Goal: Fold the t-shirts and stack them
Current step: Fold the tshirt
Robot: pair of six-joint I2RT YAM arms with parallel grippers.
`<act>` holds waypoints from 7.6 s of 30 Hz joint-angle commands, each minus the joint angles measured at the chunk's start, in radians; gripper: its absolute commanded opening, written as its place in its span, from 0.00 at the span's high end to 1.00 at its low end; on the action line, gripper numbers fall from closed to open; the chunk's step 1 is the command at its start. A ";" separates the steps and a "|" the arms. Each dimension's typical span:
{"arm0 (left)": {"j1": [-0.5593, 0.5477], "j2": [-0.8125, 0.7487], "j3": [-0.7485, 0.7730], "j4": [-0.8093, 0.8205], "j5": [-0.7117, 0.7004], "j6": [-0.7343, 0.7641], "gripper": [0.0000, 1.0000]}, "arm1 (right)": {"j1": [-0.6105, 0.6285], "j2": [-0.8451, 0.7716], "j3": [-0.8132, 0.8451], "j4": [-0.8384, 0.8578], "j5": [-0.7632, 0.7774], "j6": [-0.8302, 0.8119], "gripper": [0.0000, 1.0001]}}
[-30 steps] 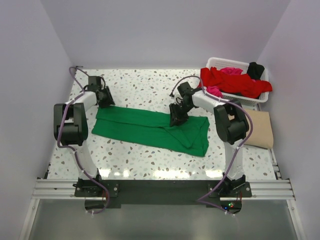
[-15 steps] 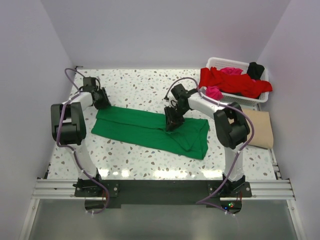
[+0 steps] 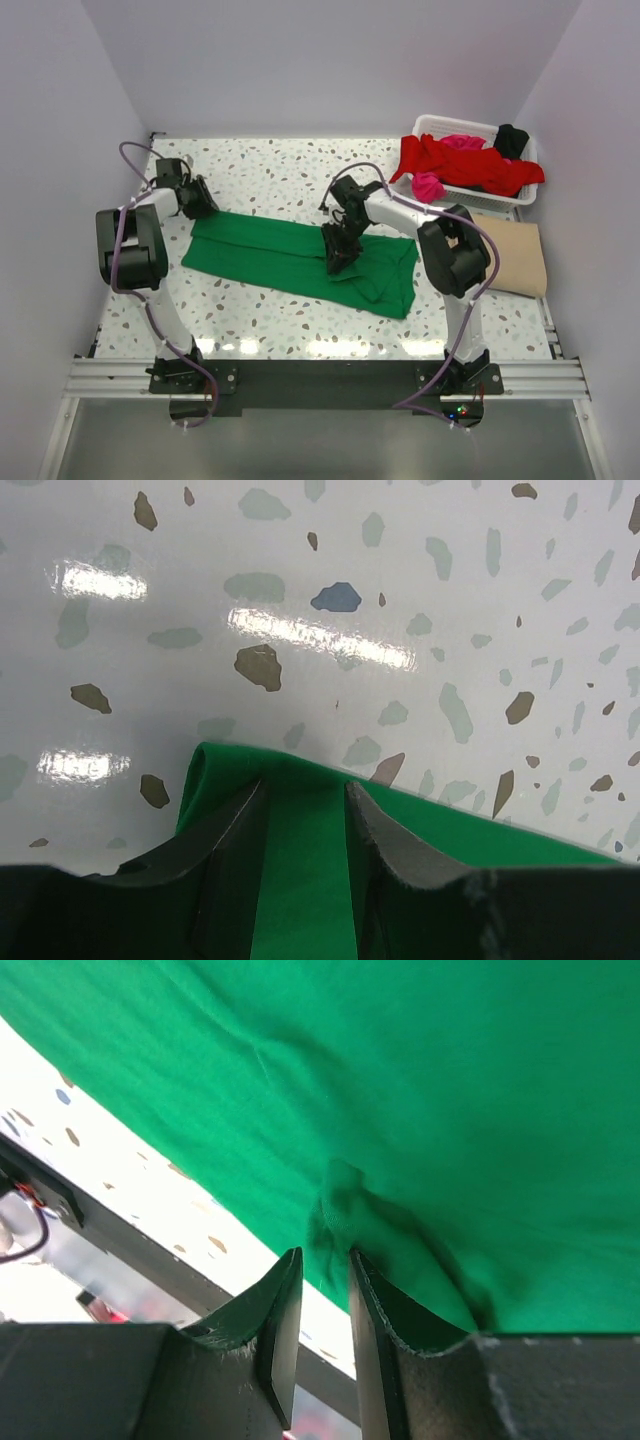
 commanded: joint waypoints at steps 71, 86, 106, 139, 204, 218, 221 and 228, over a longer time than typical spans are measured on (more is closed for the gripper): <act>0.044 -0.043 -0.064 0.042 0.035 -0.022 0.58 | 0.177 0.070 0.146 -0.106 0.354 -0.014 0.75; 0.049 -0.045 -0.067 0.046 0.038 -0.022 0.58 | 0.177 0.088 0.159 -0.130 0.288 -0.032 1.00; 0.052 -0.045 -0.068 0.042 0.038 -0.019 0.58 | 0.179 0.188 0.334 -0.265 0.094 -0.058 1.00; 0.052 -0.037 -0.067 0.042 0.039 -0.020 0.57 | 0.179 0.194 0.314 -0.238 0.258 -0.014 0.69; -0.066 -0.103 -0.007 0.000 -0.016 0.020 0.57 | -0.126 -0.099 0.107 -0.213 0.139 0.110 0.33; -0.101 -0.056 -0.077 -0.004 -0.005 -0.109 0.57 | -0.178 0.169 0.244 -0.241 0.399 -0.009 0.33; -0.101 -0.068 -0.123 -0.035 -0.075 -0.114 0.58 | -0.182 0.235 0.299 -0.215 0.492 -0.012 0.33; -0.098 -0.192 -0.261 -0.073 -0.209 -0.158 0.59 | -0.182 0.465 0.675 -0.200 0.612 -0.037 0.32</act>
